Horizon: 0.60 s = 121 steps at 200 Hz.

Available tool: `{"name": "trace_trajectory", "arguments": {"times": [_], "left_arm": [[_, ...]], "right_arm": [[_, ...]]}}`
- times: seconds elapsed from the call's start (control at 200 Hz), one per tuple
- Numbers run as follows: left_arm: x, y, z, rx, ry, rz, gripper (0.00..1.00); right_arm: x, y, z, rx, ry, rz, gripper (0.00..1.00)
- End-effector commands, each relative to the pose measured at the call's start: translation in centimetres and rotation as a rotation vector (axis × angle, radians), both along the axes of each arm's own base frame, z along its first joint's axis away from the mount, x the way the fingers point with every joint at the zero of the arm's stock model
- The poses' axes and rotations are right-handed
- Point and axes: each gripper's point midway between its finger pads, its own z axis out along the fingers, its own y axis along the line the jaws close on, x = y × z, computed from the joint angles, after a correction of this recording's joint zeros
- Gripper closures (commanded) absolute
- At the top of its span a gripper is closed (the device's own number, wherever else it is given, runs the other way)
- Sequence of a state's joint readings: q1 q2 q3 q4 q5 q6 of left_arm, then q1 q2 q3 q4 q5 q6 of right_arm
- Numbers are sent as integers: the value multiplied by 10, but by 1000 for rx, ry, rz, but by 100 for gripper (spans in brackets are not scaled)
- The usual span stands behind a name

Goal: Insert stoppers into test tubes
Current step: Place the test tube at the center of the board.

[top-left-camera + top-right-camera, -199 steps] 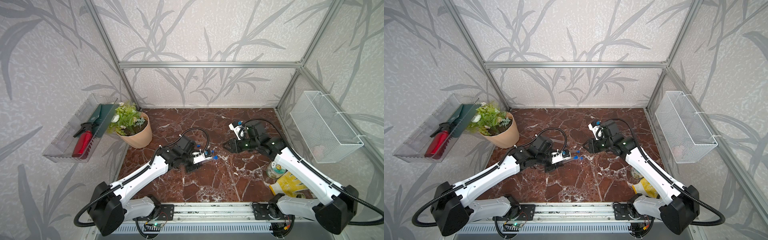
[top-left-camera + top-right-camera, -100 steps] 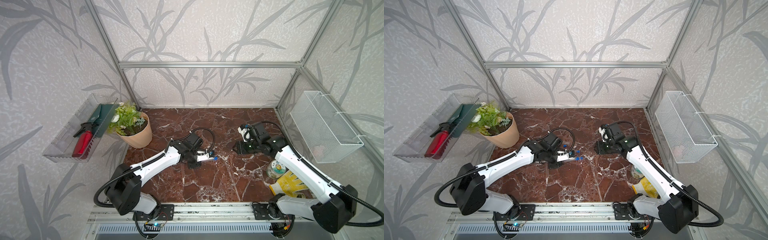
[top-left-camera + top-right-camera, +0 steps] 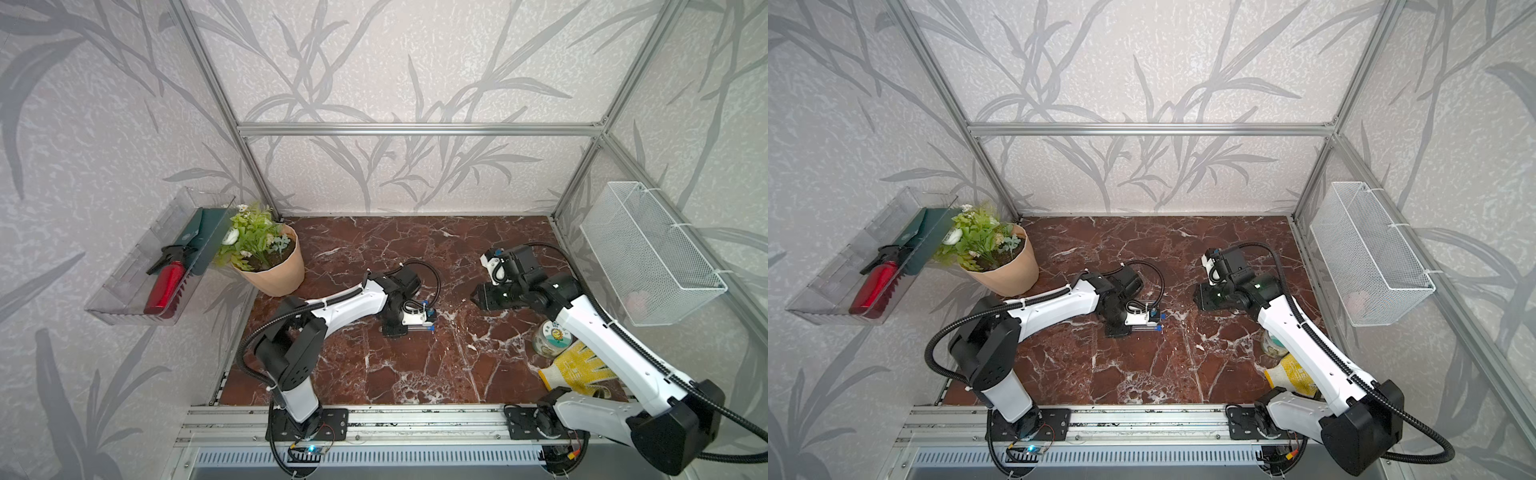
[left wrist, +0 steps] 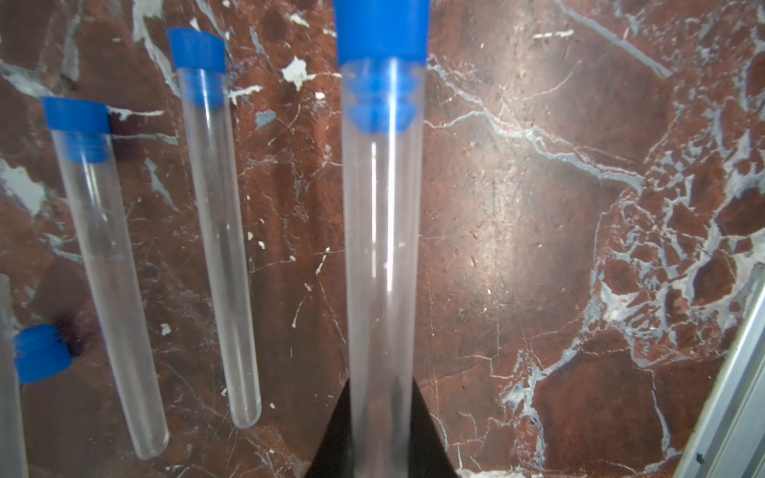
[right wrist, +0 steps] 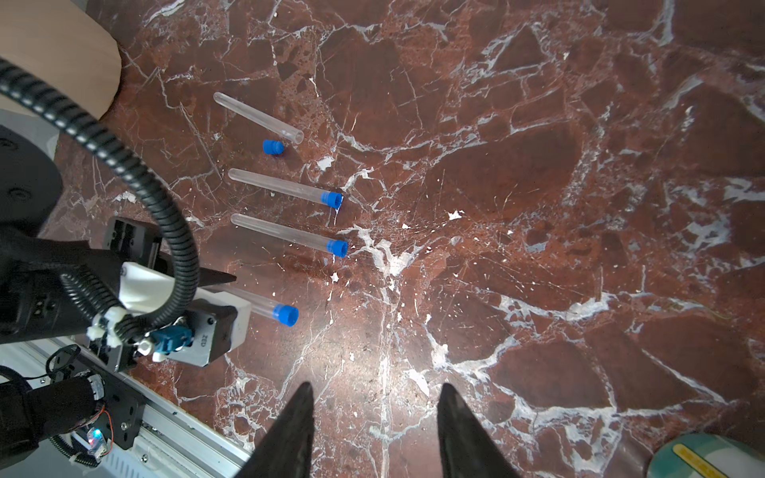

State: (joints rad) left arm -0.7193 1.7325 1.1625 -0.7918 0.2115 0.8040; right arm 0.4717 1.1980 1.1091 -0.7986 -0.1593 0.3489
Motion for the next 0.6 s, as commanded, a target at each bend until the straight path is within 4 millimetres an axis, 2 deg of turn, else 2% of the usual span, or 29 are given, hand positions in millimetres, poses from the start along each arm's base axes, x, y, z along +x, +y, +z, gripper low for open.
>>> {"name": "trace_trajectory", "arguments": {"times": [0.0,0.34,0.6], "left_arm": [[7,-9,1,-18,-16,-15,98],[21,-18,-19,-19,-44,-9,94],[21,-16,-32,11,-28,-13,89]], "right_arm": [[-5,-1,4,-1,-4,27,52],[-2,4,6,-11,-7,75,52],[-3,1,9,-16,-32,87,51]]}}
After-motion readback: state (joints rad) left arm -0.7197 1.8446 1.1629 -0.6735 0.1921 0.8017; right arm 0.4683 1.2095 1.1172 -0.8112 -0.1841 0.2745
